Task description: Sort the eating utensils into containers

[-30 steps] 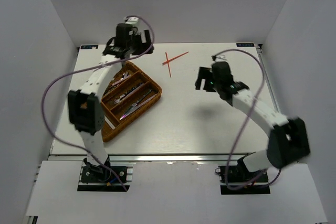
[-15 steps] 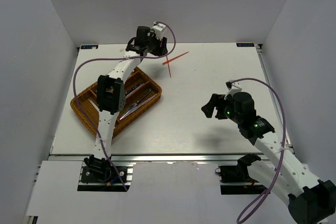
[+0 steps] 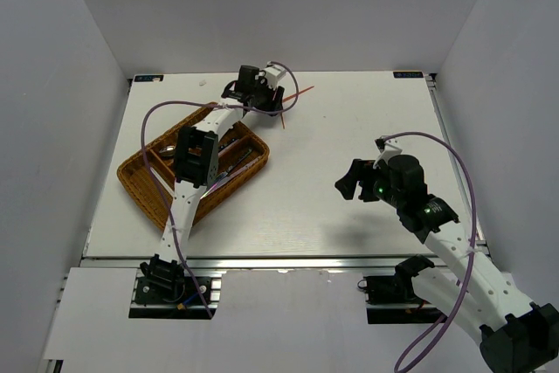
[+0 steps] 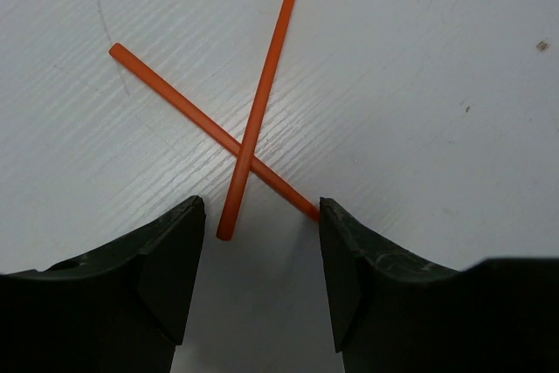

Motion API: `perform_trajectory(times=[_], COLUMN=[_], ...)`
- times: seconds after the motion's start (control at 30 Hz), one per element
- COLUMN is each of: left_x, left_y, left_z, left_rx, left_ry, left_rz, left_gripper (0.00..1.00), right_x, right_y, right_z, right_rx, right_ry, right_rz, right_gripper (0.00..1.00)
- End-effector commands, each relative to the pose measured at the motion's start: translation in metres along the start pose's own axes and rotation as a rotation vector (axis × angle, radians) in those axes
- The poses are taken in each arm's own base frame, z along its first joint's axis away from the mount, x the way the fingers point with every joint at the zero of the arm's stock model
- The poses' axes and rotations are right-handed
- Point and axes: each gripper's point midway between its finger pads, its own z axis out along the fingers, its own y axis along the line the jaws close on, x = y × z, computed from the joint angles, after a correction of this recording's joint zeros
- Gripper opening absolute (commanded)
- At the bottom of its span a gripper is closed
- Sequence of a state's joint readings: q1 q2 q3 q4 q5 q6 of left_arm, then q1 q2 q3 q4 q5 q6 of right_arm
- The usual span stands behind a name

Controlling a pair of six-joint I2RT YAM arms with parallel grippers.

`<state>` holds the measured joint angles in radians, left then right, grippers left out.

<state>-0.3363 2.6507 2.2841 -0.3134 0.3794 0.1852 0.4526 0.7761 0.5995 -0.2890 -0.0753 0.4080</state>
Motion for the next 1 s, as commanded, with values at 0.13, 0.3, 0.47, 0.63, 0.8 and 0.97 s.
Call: perform_trajectory(times=[0.13,0.3,0.47,0.63,0.8,0.97], left_x=[-0.021,-0.007,-0.011,-0.013,-0.001,0.008], left_y=[-0.001,-0.001,-0.002,0.000,0.006,0.009], left_z=[-0.007,-0.001,-0.001,0.001,0.005,0.009], left_rx=[0.009,0.015,0.032,0.032,0.025,0.012], left_ry=[-0.044,-0.019,-0.043,-0.062,-0.043,-0.026], left_rz=[0.052,0.051,0.035,0.034,0.024,0.027], left_gripper=[0.62,0.57,0.52,0.51,0.46,0.42], right_x=[-0.006,-0.006,-0.001,0.002,0.002,0.001], right_y=[0.005,0.003,0.001,0.001,0.001,0.002], right_z=[0.000,0.002,0.007,0.009,0.009,0.010], right_rx=[-0.027,-0.020,-0.019,-0.023,-0.020,-0.023], right_ry=[-0.021,-0.017,-0.001,0.009,0.006,0.004], right_rz=[-0.020,-0.026,-0.023,-0.021,-0.023,-0.025], right_gripper=[0.83,0.83,0.83,0.83,0.83,0.83])
